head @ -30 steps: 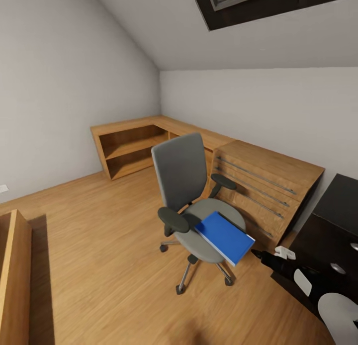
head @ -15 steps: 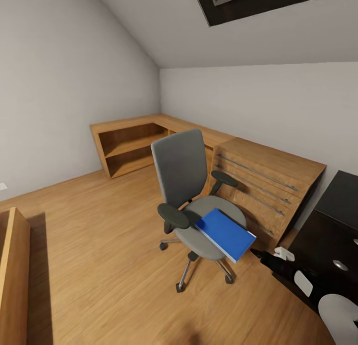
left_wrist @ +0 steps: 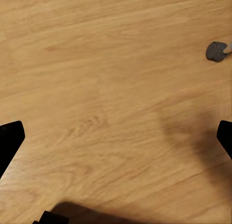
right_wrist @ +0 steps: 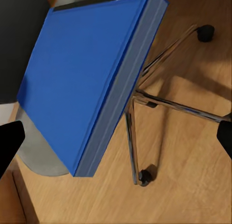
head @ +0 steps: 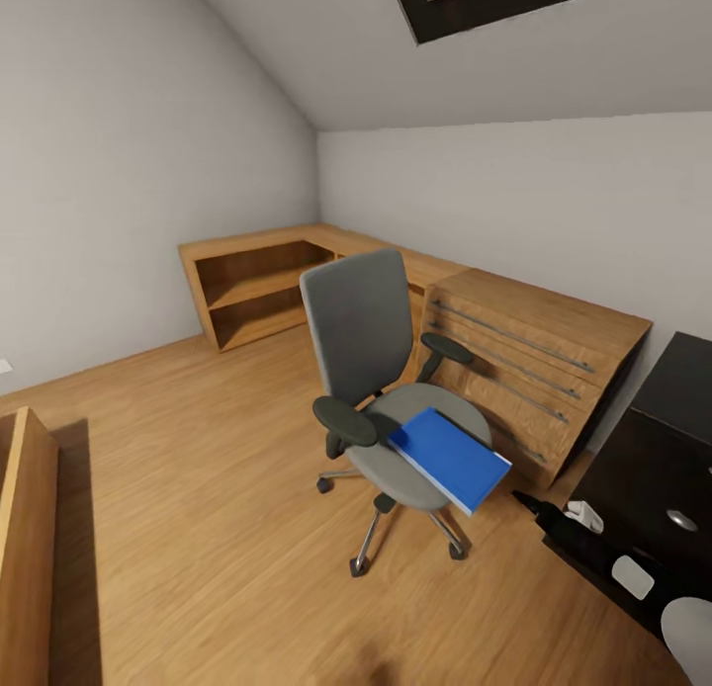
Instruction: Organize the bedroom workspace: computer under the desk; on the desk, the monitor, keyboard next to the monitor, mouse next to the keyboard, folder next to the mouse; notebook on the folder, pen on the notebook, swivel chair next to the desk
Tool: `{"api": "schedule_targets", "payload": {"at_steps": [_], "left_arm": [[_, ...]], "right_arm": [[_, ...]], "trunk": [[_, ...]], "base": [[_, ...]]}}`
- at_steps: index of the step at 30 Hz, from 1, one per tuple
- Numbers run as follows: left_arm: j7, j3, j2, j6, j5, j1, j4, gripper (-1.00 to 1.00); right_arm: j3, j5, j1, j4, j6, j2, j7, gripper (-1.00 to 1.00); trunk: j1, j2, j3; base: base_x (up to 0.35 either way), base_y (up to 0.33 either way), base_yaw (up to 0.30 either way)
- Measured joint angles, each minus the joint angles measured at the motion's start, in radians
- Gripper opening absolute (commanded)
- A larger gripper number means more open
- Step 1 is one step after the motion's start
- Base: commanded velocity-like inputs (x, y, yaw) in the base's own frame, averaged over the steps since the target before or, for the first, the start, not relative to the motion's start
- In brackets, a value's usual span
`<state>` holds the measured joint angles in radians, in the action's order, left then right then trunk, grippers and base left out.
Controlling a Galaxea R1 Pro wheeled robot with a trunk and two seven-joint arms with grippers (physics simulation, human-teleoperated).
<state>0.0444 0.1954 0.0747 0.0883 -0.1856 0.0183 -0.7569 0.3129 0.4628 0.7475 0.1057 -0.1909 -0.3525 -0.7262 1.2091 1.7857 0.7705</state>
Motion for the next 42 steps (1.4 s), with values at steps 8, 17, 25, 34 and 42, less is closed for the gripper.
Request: {"api": "schedule_targets", "payload": {"at_steps": [8, 17, 25, 34, 42], "left_arm": [[0.000, 0.000, 0.001, 0.000, 0.000, 0.000, 0.000, 1.00], [0.000, 0.000, 0.001, 0.000, 0.000, 0.000, 0.000, 1.00], [0.001, 0.000, 0.001, 0.000, 0.000, 0.000, 0.000, 1.00], [0.001, 0.000, 0.001, 0.000, 0.000, 0.000, 0.000, 1.00], [0.001, 0.000, 0.001, 0.000, 0.000, 0.000, 0.000, 1.00]], "right_arm": [[0.000, 0.010, -0.002, -0.003, 0.001, -0.006, -0.125, 1.00], [0.001, 0.013, -0.005, -0.005, 0.003, -0.022, -0.227, 1.00], [-0.004, 0.021, -0.007, -0.052, 0.006, -0.042, -0.348, 1.00], [-0.005, 0.023, -0.007, -0.074, 0.008, -0.067, -0.404, 1.00], [-0.005, 0.023, -0.007, -0.076, 0.008, -0.071, -0.414, 1.00]], "trunk": [[0.031, 0.056, 0.025], [0.065, 0.119, 0.053], [0.096, 0.175, 0.078], [0.130, 0.238, 0.107], [0.161, 0.294, 0.132]], "base": [[0.000, 0.000, 0.000], [0.000, 0.000, 0.000], [0.000, 0.000, 0.000], [0.000, 0.000, 0.000], [0.000, 0.000, 0.000]]}}
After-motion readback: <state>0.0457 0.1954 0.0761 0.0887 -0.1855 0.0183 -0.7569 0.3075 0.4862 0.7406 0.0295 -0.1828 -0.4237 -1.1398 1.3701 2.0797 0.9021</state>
